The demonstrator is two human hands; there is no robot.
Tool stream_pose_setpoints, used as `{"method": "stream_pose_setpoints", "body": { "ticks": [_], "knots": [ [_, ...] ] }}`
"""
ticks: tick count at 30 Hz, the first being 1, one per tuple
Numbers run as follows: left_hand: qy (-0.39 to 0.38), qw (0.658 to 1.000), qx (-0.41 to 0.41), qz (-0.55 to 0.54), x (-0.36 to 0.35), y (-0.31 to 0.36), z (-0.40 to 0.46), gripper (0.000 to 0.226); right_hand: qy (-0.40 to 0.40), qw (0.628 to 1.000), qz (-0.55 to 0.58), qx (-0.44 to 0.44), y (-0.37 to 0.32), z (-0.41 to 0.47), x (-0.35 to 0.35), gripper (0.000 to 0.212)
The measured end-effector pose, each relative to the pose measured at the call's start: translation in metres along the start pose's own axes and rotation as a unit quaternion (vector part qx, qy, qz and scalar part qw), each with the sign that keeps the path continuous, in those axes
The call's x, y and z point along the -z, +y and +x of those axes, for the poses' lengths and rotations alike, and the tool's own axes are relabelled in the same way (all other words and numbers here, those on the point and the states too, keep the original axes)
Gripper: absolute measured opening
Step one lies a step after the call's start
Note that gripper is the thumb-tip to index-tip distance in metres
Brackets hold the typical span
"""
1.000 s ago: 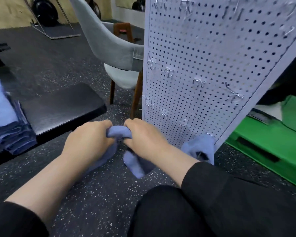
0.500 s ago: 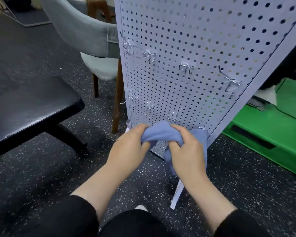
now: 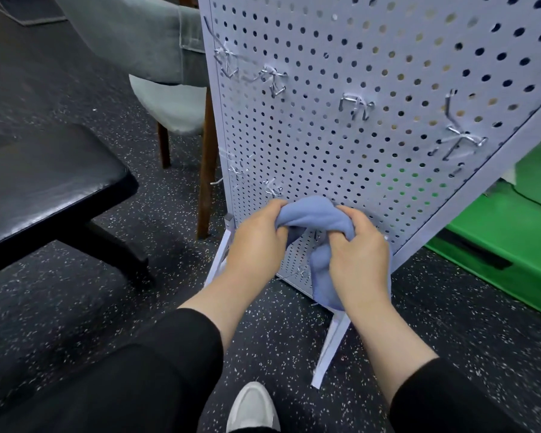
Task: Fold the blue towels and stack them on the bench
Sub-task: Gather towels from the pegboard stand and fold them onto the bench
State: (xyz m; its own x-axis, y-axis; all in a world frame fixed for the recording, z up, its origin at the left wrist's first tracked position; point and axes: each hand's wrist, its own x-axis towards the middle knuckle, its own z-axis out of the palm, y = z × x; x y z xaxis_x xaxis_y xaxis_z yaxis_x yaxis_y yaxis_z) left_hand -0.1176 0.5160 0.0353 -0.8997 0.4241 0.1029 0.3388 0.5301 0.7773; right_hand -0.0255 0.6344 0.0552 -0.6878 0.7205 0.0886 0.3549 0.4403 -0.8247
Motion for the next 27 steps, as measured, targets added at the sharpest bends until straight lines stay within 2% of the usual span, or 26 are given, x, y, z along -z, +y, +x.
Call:
{"method": "stream_pose_setpoints", "body": {
  "ticks": [3,6,8,10,13,15,19,21,23,25,27],
  "knots": [
    [-0.002,1.000,0.001,0.013,-0.011,-0.004,0.001,0.030,-0.025,0.997,-0.064,0.020,0.001,0.003,-0.002,0.043],
    [-0.022,0.999,0.010,0.021,-0.021,-0.010,-0.005,0.023,-0.122,0.977,-0.173,0.010,0.000,0.006,0.005,0.050],
    [-0.027,0.999,0.019,0.010,-0.026,-0.014,-0.008,0.027,-0.191,0.935,-0.297,0.030,-0.001,0.007,0.014,0.043],
    [-0.055,0.998,0.016,0.003,-0.028,-0.017,-0.010,0.036,-0.214,0.893,-0.392,0.057,-0.002,0.012,0.020,0.033],
    [-0.138,0.990,0.008,-0.016,-0.028,-0.019,-0.016,0.054,-0.203,0.890,-0.402,0.068,-0.001,0.027,0.018,0.019],
    [-0.159,0.987,0.006,-0.017,-0.026,-0.020,-0.020,0.057,-0.184,0.895,-0.395,0.100,0.002,0.032,0.012,0.023],
    [-0.115,0.993,0.030,-0.013,-0.021,-0.024,-0.021,0.048,-0.163,0.902,-0.379,0.127,0.006,0.037,0.006,0.019],
    [-0.090,0.995,0.029,-0.021,-0.019,-0.025,-0.018,0.045,-0.149,0.910,-0.368,0.122,0.006,0.040,0.005,0.023],
    [-0.073,0.996,0.031,-0.036,-0.017,-0.023,-0.015,0.031,-0.135,0.915,-0.357,0.128,0.006,0.039,0.005,0.030],
    [-0.058,0.997,0.042,-0.041,-0.016,-0.021,-0.011,0.022,-0.161,0.909,-0.365,0.123,0.005,0.034,0.005,0.036],
    [-0.054,0.997,0.043,-0.046,-0.016,-0.020,-0.011,0.024,-0.197,0.893,-0.386,0.121,0.004,0.031,0.009,0.036]
  ]
}}
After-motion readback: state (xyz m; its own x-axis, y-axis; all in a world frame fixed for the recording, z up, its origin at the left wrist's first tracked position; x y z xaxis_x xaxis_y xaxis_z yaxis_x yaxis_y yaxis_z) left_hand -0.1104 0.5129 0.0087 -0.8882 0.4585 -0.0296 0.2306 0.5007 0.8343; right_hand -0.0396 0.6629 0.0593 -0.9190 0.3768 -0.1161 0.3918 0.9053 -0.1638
